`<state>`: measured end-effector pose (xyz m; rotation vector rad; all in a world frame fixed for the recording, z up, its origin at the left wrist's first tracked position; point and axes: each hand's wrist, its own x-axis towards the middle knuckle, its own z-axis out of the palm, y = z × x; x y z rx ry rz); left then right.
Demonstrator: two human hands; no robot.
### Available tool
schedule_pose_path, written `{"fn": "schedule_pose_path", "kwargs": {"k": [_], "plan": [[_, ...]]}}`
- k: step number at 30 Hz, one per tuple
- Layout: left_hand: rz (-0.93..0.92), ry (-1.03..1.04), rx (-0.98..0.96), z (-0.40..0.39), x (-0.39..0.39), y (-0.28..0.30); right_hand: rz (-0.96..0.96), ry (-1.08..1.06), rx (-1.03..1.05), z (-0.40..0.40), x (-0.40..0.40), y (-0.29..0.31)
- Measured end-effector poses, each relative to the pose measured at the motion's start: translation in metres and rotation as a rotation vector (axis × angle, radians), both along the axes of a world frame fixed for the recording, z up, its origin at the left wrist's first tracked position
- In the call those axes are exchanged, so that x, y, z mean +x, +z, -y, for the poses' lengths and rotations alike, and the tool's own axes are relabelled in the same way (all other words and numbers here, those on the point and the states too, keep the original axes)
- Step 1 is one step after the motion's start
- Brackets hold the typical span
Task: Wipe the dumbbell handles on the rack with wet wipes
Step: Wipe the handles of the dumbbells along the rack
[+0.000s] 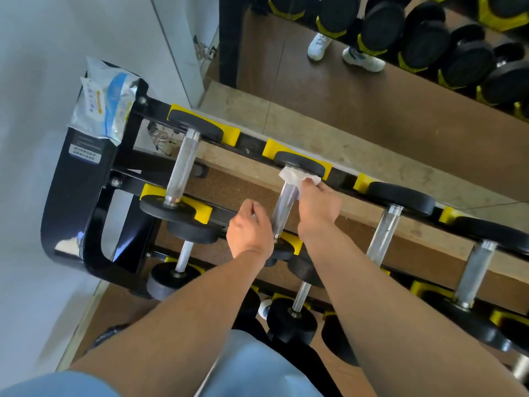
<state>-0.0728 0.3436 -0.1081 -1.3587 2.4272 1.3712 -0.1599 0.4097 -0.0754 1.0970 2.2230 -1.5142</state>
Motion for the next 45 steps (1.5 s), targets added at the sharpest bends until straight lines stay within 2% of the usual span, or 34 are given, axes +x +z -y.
{"fn": "schedule_pose_path", "kwargs": {"k": [3, 7, 11, 12, 15, 16, 17, 18, 21, 22, 24, 25, 27, 28, 29, 31, 33, 37, 38, 40, 42, 44, 45], "plan": [[-0.005, 0.01, -0.007, 0.0, 0.0, 0.0, -0.078, 0.073, -0.004, 0.013, 0.007, -0.002], [-0.017, 0.024, -0.022, 0.0, 0.001, -0.003, -0.123, 0.432, 0.188, -0.006, 0.026, -0.006], [-0.035, 0.033, -0.011, 0.0, 0.001, -0.004, 0.084, 0.835, 0.274, -0.042, 0.05, 0.002], [-0.038, 0.035, -0.01, 0.0, 0.001, -0.005, 0.112, 0.809, 0.251, -0.047, 0.049, 0.004], [-0.041, 0.037, -0.012, 0.0, 0.001, -0.005, 0.099, 0.305, 0.041, -0.04, 0.02, 0.005], [-0.042, 0.04, -0.01, 0.0, 0.002, -0.005, 0.087, 0.233, 0.008, -0.032, 0.011, 0.002], [-0.042, 0.042, -0.008, 0.0, 0.001, -0.004, 0.069, 0.248, 0.006, -0.022, 0.007, 0.002], [-0.041, 0.044, -0.008, 0.0, 0.001, -0.004, 0.042, 0.332, 0.049, -0.015, 0.01, 0.003], [-0.054, 0.049, -0.017, 0.0, 0.001, -0.005, -0.048, 0.755, 0.357, -0.017, 0.044, 0.006], [-0.056, 0.05, -0.019, 0.0, 0.001, -0.005, -0.007, 0.896, 0.415, -0.025, 0.056, 0.009], [-0.057, 0.057, -0.017, -0.001, 0.001, -0.005, 0.102, 1.097, 0.405, -0.043, 0.065, 0.01], [-0.058, 0.061, -0.017, -0.001, 0.002, -0.006, 0.145, 1.078, 0.317, -0.047, 0.059, 0.012], [-0.059, 0.06, -0.019, -0.001, 0.002, -0.006, 0.148, 0.791, 0.084, -0.044, 0.038, 0.013], [-0.055, 0.061, -0.02, -0.002, 0.002, -0.006, 0.097, 0.659, 0.067, -0.04, 0.025, 0.012], [-0.052, 0.064, -0.021, -0.002, 0.002, -0.005, 0.028, 0.62, 0.138, -0.034, 0.016, 0.011], [-0.046, 0.065, -0.022, -0.002, 0.002, -0.004, -0.075, 0.693, 0.267, -0.022, 0.015, 0.007], [-0.045, 0.061, -0.025, -0.002, 0.002, -0.005, -0.084, 0.842, 0.364, -0.021, 0.037, 0.005], [-0.086, 0.093, -0.009, -0.002, 0.002, -0.008, 0.003, 1.322, 0.597, -0.05, 0.073, 0.01], [-0.098, 0.12, -0.006, -0.003, 0.003, -0.009, -0.024, 1.359, 0.604, -0.055, 0.071, 0.017], [-0.119, 0.217, 0.006, -0.005, 0.004, -0.007, -0.198, 1.262, 0.579, -0.056, 0.061, 0.029], [-0.125, 0.333, 0.032, -0.007, 0.005, -0.005, -0.573, 1.167, 0.619, -0.047, 0.045, 0.033], [-0.128, 0.43, 0.071, -0.007, 0.004, -0.002, -0.883, 1.342, 0.72, -0.038, 0.024, 0.018], [-0.122, 0.466, 0.09, -0.007, 0.004, -0.001, -0.932, 1.529, 0.791, -0.036, 0.015, 0.007]]}}
